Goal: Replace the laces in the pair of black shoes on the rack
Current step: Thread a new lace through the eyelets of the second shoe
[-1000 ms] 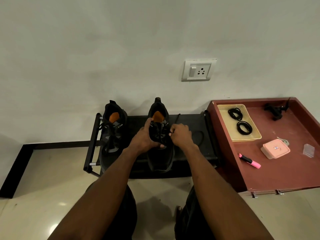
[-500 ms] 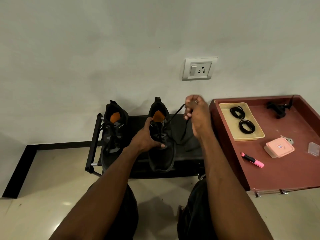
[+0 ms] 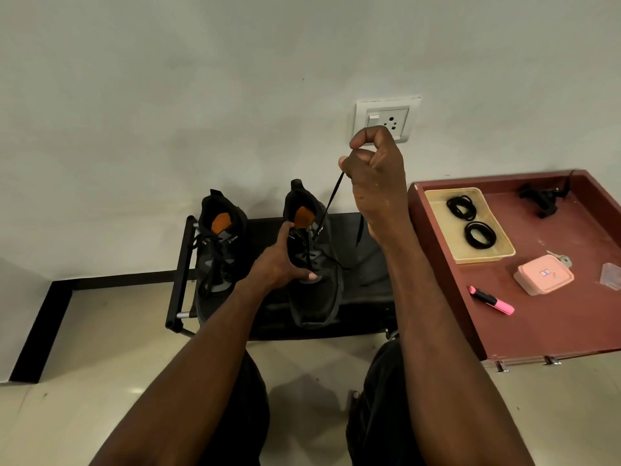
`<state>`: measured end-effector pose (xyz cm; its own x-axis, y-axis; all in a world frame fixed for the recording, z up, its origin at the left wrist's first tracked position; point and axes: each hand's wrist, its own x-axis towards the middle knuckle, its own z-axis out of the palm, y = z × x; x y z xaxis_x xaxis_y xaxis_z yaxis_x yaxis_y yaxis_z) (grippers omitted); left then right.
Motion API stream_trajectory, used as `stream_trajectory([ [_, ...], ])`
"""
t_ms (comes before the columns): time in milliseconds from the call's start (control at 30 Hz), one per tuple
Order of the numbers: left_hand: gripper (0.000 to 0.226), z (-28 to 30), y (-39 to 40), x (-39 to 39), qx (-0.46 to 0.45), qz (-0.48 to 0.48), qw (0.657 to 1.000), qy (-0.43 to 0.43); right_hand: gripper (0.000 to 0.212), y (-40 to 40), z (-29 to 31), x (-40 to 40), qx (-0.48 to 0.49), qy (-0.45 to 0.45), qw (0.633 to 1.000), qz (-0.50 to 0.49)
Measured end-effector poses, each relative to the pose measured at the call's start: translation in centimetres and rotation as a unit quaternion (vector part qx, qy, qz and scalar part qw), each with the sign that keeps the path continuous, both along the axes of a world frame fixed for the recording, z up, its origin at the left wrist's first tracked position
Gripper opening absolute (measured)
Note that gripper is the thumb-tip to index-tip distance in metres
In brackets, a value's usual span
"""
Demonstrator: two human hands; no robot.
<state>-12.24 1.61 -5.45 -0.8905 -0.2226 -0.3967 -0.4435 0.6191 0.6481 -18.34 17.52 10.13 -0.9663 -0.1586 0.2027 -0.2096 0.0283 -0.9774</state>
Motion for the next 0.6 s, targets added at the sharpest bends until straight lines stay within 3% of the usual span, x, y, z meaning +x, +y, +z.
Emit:
stream_trajectory([
  [133,0.129,-0.1,0.2,0.1,0.004,-0.001,1.000,0.006,0.020,-0.1,-0.4,-0.3,-0.008,0.001,1.000,0.002],
  [233,0.126,-0.2,0.2,0.3,0.032,0.006,0.999,0.027,0.011,1.3,-2.9,-1.8,0.014,0.002,0.997,-0.071],
  [300,0.122,-0.2,-0.1,0.4,0.060,0.014,0.997,0.037,0.031,2.6,-5.8,-2.7,0.169,-0.022,0.970,-0.173],
  [367,0.116,-0.2,-0.5,0.4,0.077,0.020,0.996,0.046,0.053,3.7,-8.7,-2.6,0.361,-0.044,0.899,-0.243],
  [433,0.110,-0.3,-0.6,0.4,0.084,0.026,0.995,0.057,0.040,3.5,-10.3,-2.3,0.451,-0.059,0.871,-0.189],
  [500,0.107,-0.1,-0.4,0.4,0.090,0.031,0.993,0.064,0.018,2.6,-11.4,-2.0,0.453,-0.115,0.883,-0.033],
  [600,0.106,-0.2,-0.1,0.7,0.086,0.030,0.993,0.073,0.020,0.7,-13.4,-1.1,0.511,-0.135,0.837,0.138],
])
